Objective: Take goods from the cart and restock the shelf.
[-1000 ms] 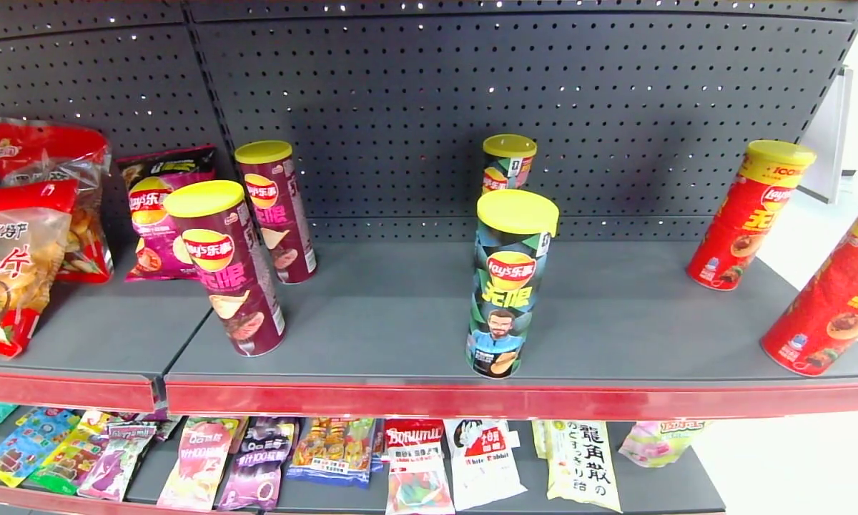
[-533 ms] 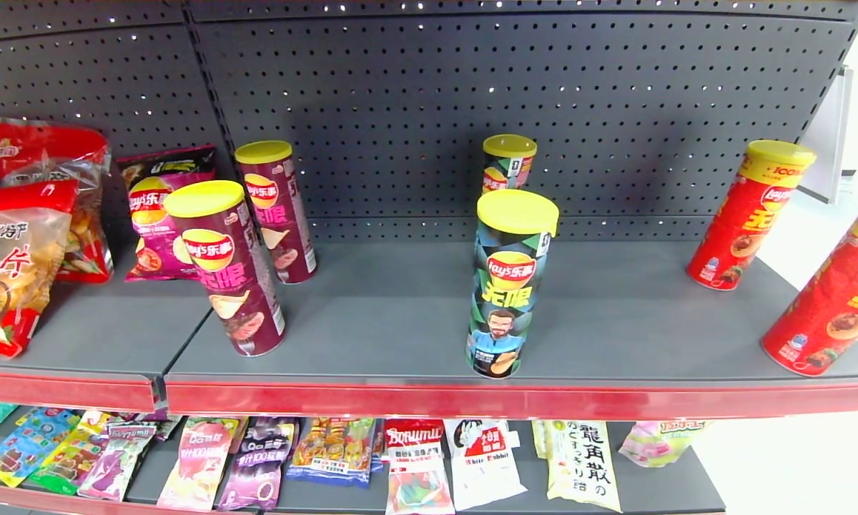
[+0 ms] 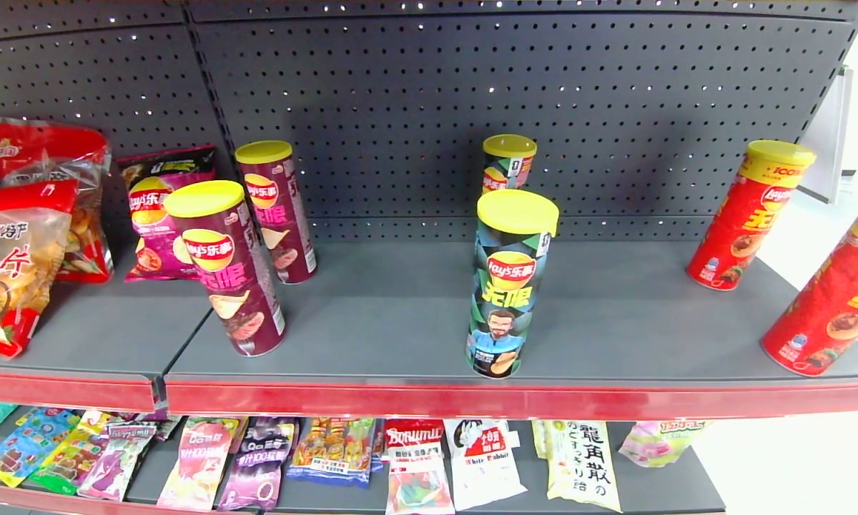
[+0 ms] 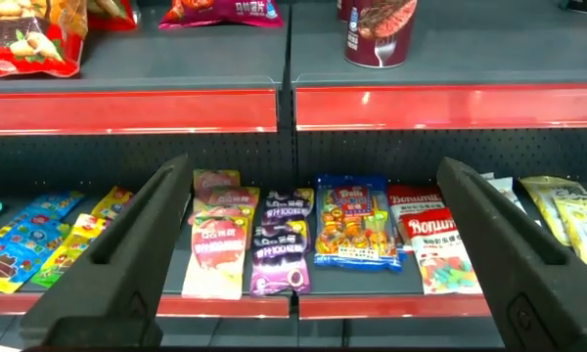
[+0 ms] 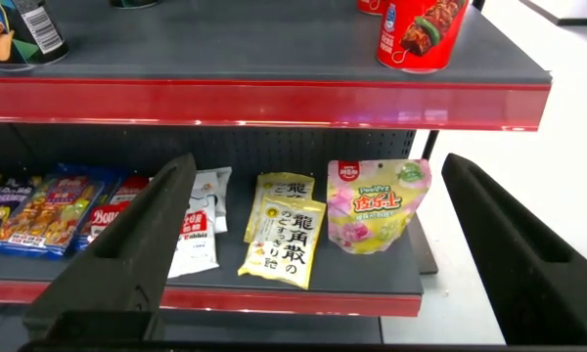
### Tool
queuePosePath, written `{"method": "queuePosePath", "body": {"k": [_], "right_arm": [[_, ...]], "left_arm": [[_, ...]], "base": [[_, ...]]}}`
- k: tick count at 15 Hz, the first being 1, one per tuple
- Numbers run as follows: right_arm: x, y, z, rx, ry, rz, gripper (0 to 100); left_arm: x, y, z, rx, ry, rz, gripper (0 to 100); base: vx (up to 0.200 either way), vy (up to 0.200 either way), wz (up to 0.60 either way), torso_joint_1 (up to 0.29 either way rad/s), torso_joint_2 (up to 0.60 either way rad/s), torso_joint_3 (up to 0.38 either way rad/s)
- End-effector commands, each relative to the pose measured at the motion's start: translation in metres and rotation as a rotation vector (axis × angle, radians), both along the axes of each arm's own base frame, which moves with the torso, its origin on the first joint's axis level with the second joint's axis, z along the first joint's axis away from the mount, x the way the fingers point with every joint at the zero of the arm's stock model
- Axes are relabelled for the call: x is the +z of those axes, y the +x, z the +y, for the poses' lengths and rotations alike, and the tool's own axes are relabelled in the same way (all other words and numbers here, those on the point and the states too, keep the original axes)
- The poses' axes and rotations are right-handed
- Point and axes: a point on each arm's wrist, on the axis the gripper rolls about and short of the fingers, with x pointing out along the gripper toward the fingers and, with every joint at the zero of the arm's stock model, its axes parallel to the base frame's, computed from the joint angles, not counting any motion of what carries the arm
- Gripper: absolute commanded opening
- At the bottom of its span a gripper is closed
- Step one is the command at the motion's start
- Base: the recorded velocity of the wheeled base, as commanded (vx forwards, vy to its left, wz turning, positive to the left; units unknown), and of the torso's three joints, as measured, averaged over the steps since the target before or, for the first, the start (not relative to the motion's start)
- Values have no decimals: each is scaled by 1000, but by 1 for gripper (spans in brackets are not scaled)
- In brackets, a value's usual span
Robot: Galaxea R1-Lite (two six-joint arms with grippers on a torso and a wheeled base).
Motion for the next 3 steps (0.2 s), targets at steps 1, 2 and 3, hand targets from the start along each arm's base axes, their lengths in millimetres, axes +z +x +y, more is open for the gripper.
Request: {"method": "queuePosePath", "body": {"k": [1,2,3], "right_arm": [[0,0,0,0,0,-1,100],[0,0,0,0,0,1,100],[0,0,0,-1,2,-1,100]], "left_arm": [[0,0,0,0,-1,-1,100],[0,0,0,0,1,-1,100],[0,0,0,0,-1,-1,100]], "base": [[0,0,0,0,0,0],[0,0,0,0,0,0],[0,0,0,0,0,0]]}}
